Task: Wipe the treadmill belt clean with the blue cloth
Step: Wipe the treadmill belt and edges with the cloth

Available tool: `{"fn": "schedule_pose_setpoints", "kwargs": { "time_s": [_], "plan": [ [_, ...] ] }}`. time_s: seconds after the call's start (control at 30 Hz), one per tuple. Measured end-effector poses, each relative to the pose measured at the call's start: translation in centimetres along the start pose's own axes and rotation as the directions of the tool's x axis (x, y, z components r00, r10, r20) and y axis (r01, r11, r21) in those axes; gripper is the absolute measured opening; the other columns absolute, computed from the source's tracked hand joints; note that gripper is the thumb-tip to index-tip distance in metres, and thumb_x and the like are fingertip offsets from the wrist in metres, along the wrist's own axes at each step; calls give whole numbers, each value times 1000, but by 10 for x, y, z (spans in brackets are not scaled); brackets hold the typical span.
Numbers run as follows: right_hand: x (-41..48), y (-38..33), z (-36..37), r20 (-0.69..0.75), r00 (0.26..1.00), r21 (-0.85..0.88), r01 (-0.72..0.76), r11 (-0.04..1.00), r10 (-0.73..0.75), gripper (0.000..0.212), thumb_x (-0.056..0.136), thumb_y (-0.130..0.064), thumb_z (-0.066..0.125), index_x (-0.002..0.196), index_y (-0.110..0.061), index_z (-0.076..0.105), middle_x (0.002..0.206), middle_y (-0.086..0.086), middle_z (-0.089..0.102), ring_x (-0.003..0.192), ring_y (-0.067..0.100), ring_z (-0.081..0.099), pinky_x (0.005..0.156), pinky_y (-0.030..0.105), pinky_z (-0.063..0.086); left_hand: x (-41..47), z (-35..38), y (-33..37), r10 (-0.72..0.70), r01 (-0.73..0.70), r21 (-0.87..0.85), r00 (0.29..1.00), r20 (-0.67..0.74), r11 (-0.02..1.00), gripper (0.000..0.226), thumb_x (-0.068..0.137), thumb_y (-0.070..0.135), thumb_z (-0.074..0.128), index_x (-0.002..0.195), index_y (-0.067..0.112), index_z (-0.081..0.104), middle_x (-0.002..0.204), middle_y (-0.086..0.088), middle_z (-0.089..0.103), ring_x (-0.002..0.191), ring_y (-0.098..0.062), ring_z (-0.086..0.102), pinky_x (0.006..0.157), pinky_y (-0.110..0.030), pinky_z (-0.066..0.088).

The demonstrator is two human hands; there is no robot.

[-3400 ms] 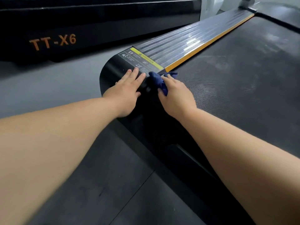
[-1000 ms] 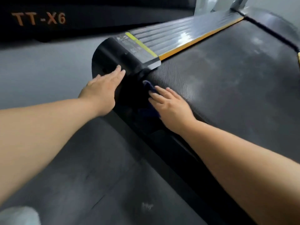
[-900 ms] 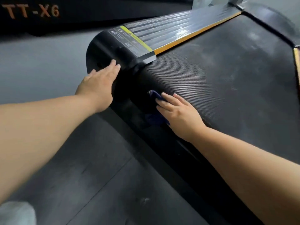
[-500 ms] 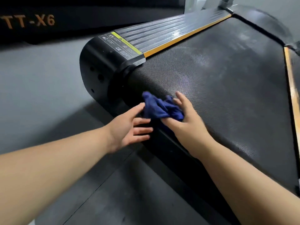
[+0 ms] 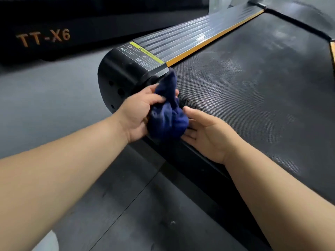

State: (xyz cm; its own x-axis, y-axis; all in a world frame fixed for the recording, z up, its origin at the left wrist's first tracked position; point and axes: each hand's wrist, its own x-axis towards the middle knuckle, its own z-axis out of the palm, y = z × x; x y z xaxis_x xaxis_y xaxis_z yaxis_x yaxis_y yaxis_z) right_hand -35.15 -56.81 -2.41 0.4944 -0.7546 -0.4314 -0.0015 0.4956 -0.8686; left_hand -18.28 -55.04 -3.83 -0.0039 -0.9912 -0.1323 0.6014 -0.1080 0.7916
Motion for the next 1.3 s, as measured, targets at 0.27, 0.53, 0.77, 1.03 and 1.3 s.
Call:
{"fn": "schedule_pose_setpoints", "kwargs": {
  "time_s": [0.27, 0.53, 0.77, 1.03, 1.3],
  "plan": [
    [6, -12, 9, -60, 987, -145, 141, 979, -151, 13, 86, -5, 60, 96, -8, 67, 92, 9, 71, 85, 21, 66, 81, 34, 52, 8, 6, 35, 104, -97, 216, 994, -24, 972, 23, 100, 14, 41, 111, 20, 61, 94, 2, 72, 88, -14, 68, 77, -35, 57],
    [5, -41, 15, -114, 955, -172, 254, 952, -275, 17, 100, -21, 44, 90, -27, 57, 87, 0, 63, 78, 20, 61, 75, 43, 55, 1, -13, 32, 205, 59, 877, 963, -176, 476, 40, 95, 55, 37, 113, 29, 62, 104, 8, 63, 93, -15, 55, 81, -25, 38],
    [9, -62, 18, -442, 880, -335, 18, 942, -174, 17, 96, -34, 45, 96, -24, 58, 79, 0, 63, 62, 17, 62, 51, 30, 54, -20, -36, 43, -242, 240, 723, 965, -103, 648, 8, 84, 18, 64, 80, 14, 69, 83, -9, 70, 78, -25, 64, 70, -29, 49],
    [-7, -47, -7, -131, 901, -51, -424, 904, 415, 76, 71, -83, 43, 105, -21, 70, 105, 11, 71, 93, 34, 68, 85, 57, 48, -20, -31, 64, -59, 87, 394, 995, -84, 915, 20, 95, 12, 48, 110, 20, 60, 92, -5, 64, 82, -16, 62, 74, -30, 53],
    [-20, 28, -14, 15, 972, 39, -237, 971, 236, 60, 66, -5, 74, 123, -13, 57, 111, 13, 68, 90, 29, 66, 80, 41, 52, -16, -33, 70, 65, 33, 574, 986, -150, 818, 26, 99, 15, 43, 97, 23, 68, 82, 1, 64, 81, -15, 59, 81, -36, 50]
  ]
}}
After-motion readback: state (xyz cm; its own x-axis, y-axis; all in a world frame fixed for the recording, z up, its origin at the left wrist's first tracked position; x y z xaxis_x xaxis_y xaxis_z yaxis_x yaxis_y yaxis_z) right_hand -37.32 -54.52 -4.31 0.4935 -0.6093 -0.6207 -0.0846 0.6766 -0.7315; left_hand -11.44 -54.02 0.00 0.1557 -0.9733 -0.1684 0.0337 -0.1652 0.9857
